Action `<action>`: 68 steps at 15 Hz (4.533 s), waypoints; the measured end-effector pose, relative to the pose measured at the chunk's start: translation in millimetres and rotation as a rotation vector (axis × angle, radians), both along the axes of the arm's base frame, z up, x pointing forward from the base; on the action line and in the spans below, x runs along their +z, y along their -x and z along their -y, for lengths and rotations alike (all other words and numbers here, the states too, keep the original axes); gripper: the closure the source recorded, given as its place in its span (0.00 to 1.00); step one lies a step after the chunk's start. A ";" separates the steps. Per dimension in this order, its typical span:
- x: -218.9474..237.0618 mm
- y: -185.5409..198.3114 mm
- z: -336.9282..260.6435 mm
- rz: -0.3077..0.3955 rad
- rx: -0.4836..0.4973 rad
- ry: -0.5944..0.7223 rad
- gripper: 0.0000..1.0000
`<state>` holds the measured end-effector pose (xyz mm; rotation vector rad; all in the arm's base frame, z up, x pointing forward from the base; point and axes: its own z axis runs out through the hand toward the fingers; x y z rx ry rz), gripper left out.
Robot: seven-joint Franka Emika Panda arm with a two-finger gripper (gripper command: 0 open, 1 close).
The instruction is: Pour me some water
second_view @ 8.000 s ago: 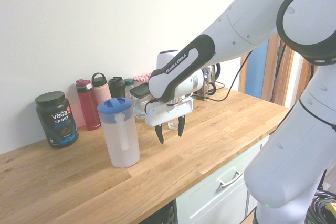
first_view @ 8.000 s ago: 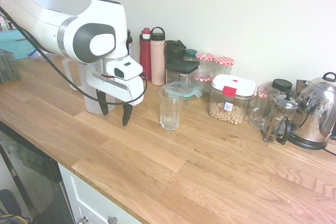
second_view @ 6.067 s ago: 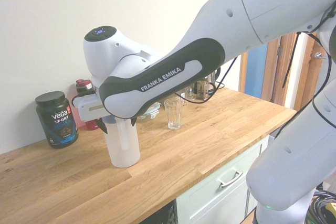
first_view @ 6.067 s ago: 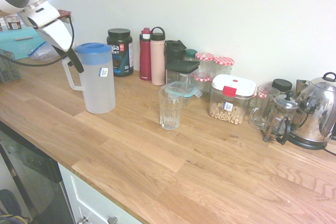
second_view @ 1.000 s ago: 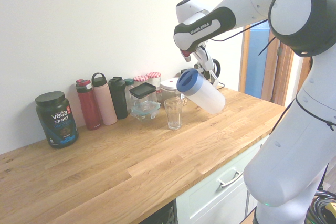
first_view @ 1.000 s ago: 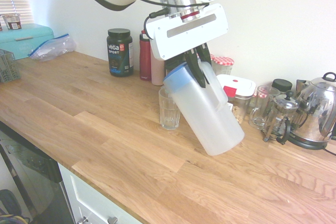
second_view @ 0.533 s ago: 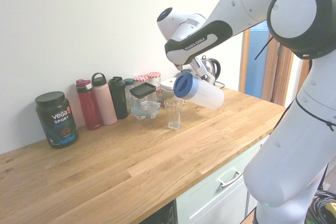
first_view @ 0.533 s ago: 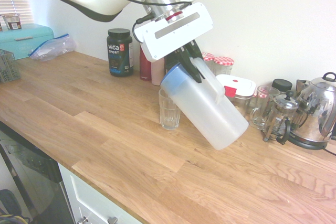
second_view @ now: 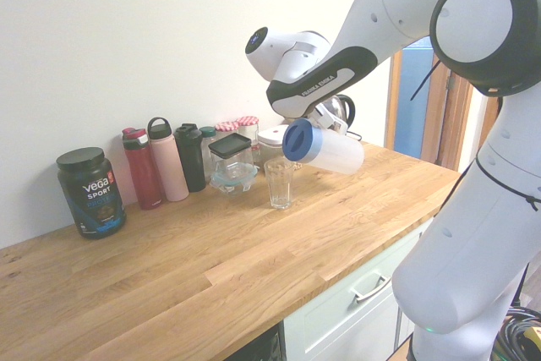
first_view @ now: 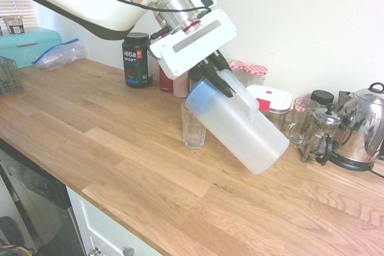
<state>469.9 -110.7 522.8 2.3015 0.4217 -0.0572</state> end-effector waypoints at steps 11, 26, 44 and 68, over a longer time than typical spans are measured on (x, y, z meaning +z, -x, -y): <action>96.8 63.1 78.0 0.243 -0.106 -0.569 1.00; 49.0 165.7 96.0 0.594 -0.802 -0.955 1.00; 21.4 216.4 -238.3 0.916 -0.708 -1.020 1.00; -52.6 95.7 -333.1 0.870 -0.965 -0.942 0.00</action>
